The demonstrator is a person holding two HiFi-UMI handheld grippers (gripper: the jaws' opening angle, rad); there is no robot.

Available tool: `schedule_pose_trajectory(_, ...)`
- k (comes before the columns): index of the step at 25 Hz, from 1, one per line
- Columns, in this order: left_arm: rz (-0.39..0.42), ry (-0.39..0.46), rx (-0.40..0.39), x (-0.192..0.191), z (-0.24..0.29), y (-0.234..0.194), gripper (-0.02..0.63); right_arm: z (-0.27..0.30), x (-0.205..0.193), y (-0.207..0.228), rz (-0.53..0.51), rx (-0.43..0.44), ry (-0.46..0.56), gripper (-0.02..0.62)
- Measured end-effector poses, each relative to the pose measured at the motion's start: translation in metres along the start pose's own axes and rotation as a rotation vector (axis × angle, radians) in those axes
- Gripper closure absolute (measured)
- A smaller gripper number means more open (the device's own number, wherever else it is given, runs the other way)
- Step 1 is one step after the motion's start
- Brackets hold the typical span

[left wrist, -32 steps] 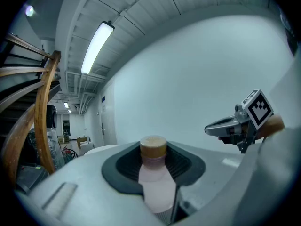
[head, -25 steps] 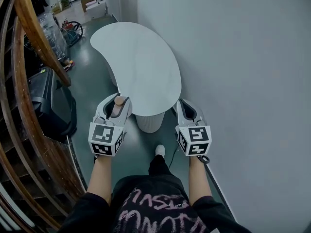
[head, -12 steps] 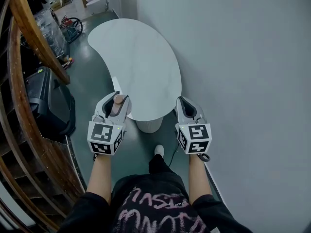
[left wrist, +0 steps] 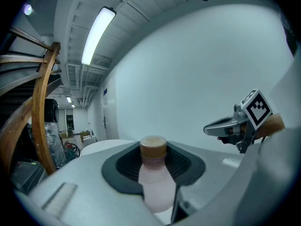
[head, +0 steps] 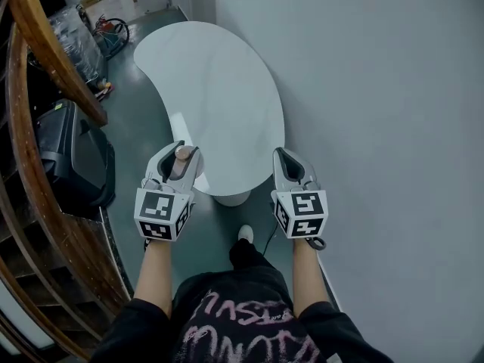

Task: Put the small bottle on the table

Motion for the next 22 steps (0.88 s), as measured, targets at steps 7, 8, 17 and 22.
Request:
schedule_pose_trajectory(7, -0.003, -0.024, 0.000, -0.006, 0.026, -0.013, 0.472, 0.030, -0.001, 0.013, 0.021, 0.007, -0.017, 0.584)
schedule_pose_trajectory(8, 0.000, -0.026, 0.003, -0.006, 0.030, -0.015, 0.472, 0.035, -0.001, 0.015, 0.023, 0.009, -0.018, 0.584)
schedule_pose_trajectory(17, -0.010, -0.049, 0.020, -0.005, 0.068, -0.032, 0.472, 0.076, 0.010, 0.033, 0.023, 0.029, -0.031, 0.584)
schedule_pose_trajectory(22, -0.011, -0.060, 0.037, 0.001, 0.091, -0.037, 0.472, 0.097, 0.023, 0.047, 0.026, 0.050, -0.027, 0.584)
Point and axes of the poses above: the fingertips, and each gripper's own axes: z forward along the fingers, y to its right, x out of its top, the point moved 7 cm from there along -z, backward along the fingers, and after that the axes turned 10 degrees about z, right-handed, at the moved point
